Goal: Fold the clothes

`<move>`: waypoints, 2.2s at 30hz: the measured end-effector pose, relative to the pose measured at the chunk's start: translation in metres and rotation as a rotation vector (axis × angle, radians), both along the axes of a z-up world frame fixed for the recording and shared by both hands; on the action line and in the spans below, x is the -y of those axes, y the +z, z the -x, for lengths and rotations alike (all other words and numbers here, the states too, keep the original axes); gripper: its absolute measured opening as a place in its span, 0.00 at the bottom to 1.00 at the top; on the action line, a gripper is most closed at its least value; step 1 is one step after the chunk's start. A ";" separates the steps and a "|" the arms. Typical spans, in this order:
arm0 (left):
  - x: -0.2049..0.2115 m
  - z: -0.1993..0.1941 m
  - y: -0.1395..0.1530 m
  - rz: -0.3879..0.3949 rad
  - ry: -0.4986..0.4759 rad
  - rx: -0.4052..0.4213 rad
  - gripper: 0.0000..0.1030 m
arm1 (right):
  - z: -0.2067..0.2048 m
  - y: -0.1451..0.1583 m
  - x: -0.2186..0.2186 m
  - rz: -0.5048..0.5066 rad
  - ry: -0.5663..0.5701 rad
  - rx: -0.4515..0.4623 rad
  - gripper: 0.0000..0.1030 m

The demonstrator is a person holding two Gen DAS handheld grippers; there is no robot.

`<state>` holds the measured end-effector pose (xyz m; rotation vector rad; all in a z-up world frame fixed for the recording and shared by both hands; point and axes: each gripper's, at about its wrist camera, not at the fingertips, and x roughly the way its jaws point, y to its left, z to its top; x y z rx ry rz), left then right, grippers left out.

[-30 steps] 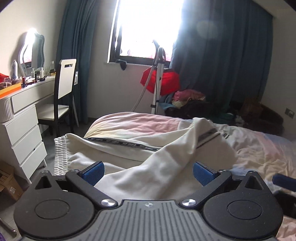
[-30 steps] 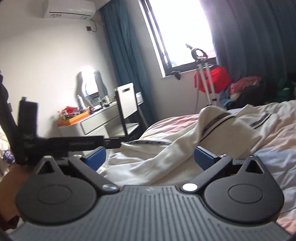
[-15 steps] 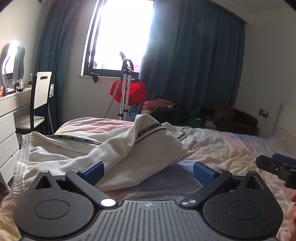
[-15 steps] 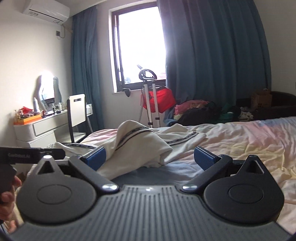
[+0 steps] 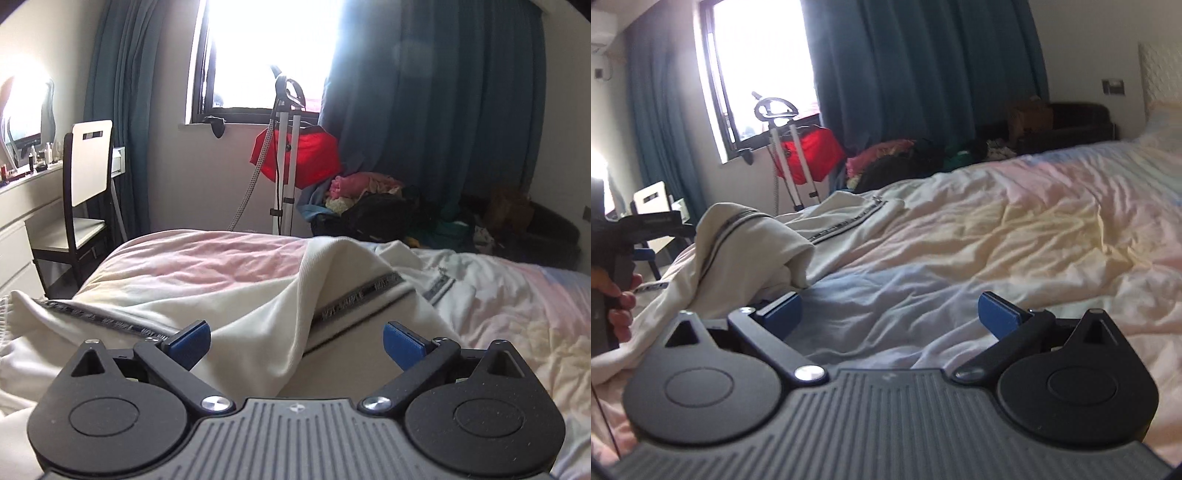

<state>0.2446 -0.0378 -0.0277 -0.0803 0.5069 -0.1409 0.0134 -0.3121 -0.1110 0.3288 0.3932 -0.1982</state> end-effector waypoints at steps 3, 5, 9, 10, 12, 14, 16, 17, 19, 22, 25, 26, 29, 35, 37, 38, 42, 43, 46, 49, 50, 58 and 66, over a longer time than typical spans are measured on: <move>0.009 -0.047 -0.006 0.027 0.023 -0.023 0.88 | -0.024 -0.022 0.005 -0.024 -0.017 -0.051 1.00; 0.015 -0.073 -0.012 0.028 0.042 -0.040 0.78 | -0.037 -0.035 0.007 -0.020 -0.020 -0.077 1.00; 0.026 -0.095 -0.011 0.022 -0.024 -0.047 0.14 | -0.052 -0.053 0.007 -0.014 -0.019 -0.107 1.00; 0.032 -0.095 -0.007 -0.015 -0.033 -0.033 0.13 | -0.055 -0.057 0.007 -0.019 -0.020 -0.115 1.00; 0.043 -0.085 0.004 -0.094 -0.074 0.011 0.09 | -0.061 -0.064 0.006 -0.028 -0.022 -0.131 1.00; 0.047 -0.058 0.016 -0.137 -0.138 0.042 0.08 | -0.061 -0.064 0.004 -0.022 -0.016 -0.131 1.00; 0.050 -0.026 0.028 -0.164 -0.206 0.066 0.07 | -0.060 -0.063 0.001 -0.015 -0.013 -0.128 1.00; 0.050 -0.006 0.033 -0.167 -0.239 0.072 0.07 | -0.058 -0.061 0.001 -0.010 -0.017 -0.123 1.00; 0.049 0.039 0.036 -0.175 -0.315 0.080 0.07 | -0.053 -0.057 -0.002 0.018 -0.040 -0.114 1.00; 0.045 0.110 0.025 -0.163 -0.413 0.066 0.07 | -0.044 -0.047 -0.006 0.060 -0.063 -0.100 1.00; 0.043 0.169 -0.003 -0.151 -0.471 0.028 0.07 | -0.033 -0.040 -0.010 0.052 -0.048 -0.094 1.00; 0.043 0.184 -0.015 -0.144 -0.476 0.009 0.07 | -0.028 -0.037 -0.013 0.046 -0.034 -0.088 1.00; 0.042 0.209 -0.047 -0.141 -0.461 -0.031 0.07 | -0.012 -0.029 -0.023 0.034 0.019 -0.062 1.00; 0.034 0.209 -0.058 -0.069 -0.426 -0.053 0.07 | 0.011 -0.022 -0.032 -0.037 0.102 -0.075 0.99; 0.025 0.204 -0.061 0.013 -0.400 -0.104 0.07 | 0.009 -0.018 -0.034 -0.054 0.134 -0.081 0.99; 0.021 0.201 -0.062 0.053 -0.387 -0.129 0.08 | 0.008 -0.015 -0.035 -0.062 0.150 -0.085 0.99; 0.003 0.186 -0.068 0.199 -0.345 -0.187 0.08 | -0.028 0.011 -0.048 0.014 0.193 -0.099 0.99; 0.001 0.184 -0.070 0.201 -0.344 -0.182 0.08 | -0.044 0.021 -0.051 0.018 0.207 -0.098 0.99; -0.004 0.176 -0.075 0.256 -0.349 -0.203 0.08 | -0.104 0.048 -0.061 -0.008 0.238 -0.106 0.99; -0.006 0.168 -0.082 0.290 -0.357 -0.218 0.08 | -0.177 0.064 -0.075 -0.056 0.247 -0.134 0.98; -0.007 0.165 -0.084 0.289 -0.359 -0.213 0.08 | -0.201 0.067 -0.081 -0.051 0.245 -0.152 0.98; -0.007 0.133 -0.120 0.312 -0.361 -0.259 0.09 | -0.380 0.053 -0.142 0.165 0.227 -0.294 0.91; -0.005 0.110 -0.142 0.334 -0.394 -0.270 0.09 | -0.451 -0.006 -0.160 0.274 0.228 -0.472 0.37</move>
